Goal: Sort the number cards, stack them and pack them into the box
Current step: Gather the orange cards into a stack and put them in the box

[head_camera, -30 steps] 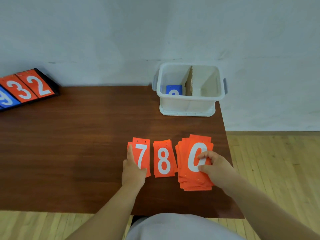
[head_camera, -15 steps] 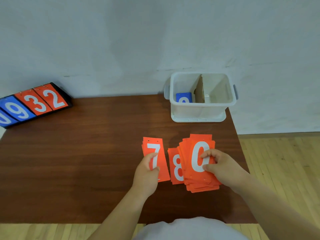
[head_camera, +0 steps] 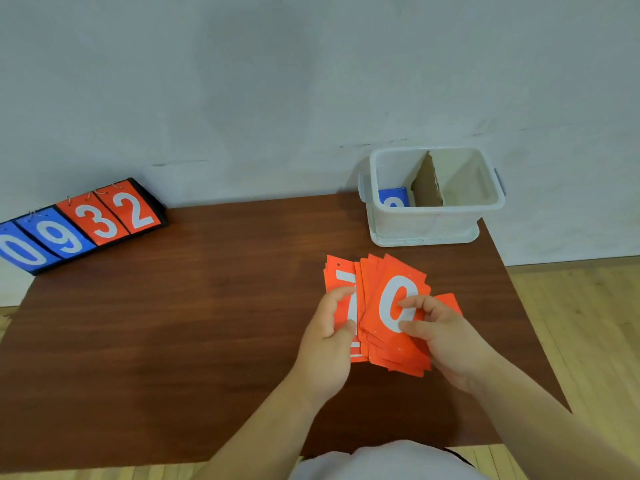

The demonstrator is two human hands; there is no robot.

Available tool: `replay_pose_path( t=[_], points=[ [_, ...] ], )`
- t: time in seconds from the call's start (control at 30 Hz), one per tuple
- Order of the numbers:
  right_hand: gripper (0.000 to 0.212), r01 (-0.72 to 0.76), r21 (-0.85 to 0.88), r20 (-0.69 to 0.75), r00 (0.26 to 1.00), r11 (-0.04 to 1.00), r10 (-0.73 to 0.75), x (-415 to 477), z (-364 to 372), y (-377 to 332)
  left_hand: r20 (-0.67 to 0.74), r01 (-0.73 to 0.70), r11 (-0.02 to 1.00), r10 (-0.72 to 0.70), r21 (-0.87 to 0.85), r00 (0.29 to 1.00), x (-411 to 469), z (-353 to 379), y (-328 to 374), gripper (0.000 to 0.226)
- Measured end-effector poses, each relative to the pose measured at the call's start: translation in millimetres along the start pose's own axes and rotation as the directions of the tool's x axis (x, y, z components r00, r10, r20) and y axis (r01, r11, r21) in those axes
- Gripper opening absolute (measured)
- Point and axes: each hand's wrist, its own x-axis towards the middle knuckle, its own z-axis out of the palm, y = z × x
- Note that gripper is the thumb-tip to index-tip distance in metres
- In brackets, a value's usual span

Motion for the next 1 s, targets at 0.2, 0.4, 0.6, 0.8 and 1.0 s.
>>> replay_pose_path(
  t=[0.2, 0.4, 0.6, 0.8, 1.0],
  points=[
    [0.026, 0.07, -0.018, 0.092, 0.993, 0.997, -0.068, -16.4, 18.8, -0.9, 0.062, -0.014, 1.0, 0.013, 0.019, 0.998, 0.0, -4.8, -4.7, 0.032],
    [0.031, 0.105, -0.034, 0.016, 0.994, 0.994, -0.104, -20.9, 9.7, 3.0, 0.178, -0.02, 0.996, 0.005, 0.082, 0.984, 2.1, 9.3, -2.3, 0.038],
    [0.03, 0.131, -0.315, -0.18, 0.964, 0.94, -0.195, -11.0, -43.1, -2.6, 0.083, 0.084, 0.962, -0.109, 0.261, 0.991, 22.2, 50.3, -17.7, 0.05],
    [0.03, 0.094, -0.476, -0.182, 0.962, 0.875, -0.202, -5.8, -117.5, -4.7, -0.214, 0.39, 0.789, -0.327, 0.474, 0.921, 50.2, 104.8, -61.2, 0.082],
    [0.03, 0.08, -0.532, -0.133, 0.975, 0.843, -0.177, 4.7, -175.0, 9.4, -0.393, 0.527, 0.602, -0.352, 0.6, 0.849, 69.9, 166.1, -78.5, 0.108]
  ],
)
